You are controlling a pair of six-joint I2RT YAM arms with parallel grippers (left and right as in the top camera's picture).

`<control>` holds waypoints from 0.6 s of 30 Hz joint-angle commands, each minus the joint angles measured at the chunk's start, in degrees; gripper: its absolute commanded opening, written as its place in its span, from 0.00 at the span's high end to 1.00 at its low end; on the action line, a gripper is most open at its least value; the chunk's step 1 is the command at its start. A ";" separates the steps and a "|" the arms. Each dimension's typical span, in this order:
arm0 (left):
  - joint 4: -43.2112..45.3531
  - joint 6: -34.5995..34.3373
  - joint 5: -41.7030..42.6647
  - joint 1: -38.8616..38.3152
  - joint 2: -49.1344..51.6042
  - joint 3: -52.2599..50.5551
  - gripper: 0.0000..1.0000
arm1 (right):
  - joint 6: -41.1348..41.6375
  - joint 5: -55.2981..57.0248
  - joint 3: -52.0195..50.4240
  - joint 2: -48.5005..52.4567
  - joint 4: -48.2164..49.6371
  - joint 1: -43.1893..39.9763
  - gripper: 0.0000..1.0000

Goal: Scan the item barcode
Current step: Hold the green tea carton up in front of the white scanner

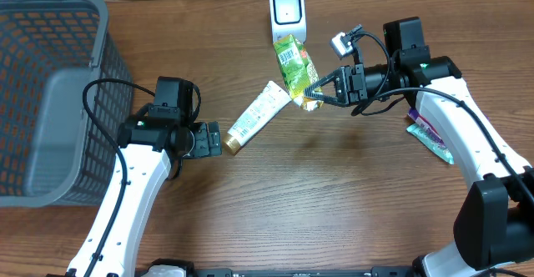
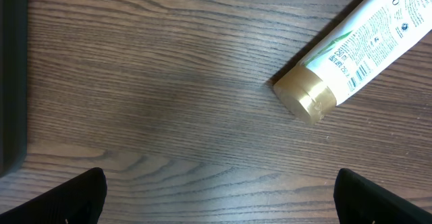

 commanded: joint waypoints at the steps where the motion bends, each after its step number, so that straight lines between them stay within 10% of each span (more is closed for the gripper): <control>1: 0.24 -0.79 -0.52 -0.37 0.24 -0.20 0.00 | 1.73 -1.25 2.36 -2.60 1.77 -0.13 0.93; 12: 0.24 -0.79 -0.52 -0.37 0.24 -0.20 0.00 | 8.00 59.14 2.75 -2.60 -4.17 2.73 0.93; 18: 0.24 -0.79 -0.52 -0.37 0.24 -0.20 0.00 | 5.73 80.59 20.92 -2.21 -18.08 4.44 0.96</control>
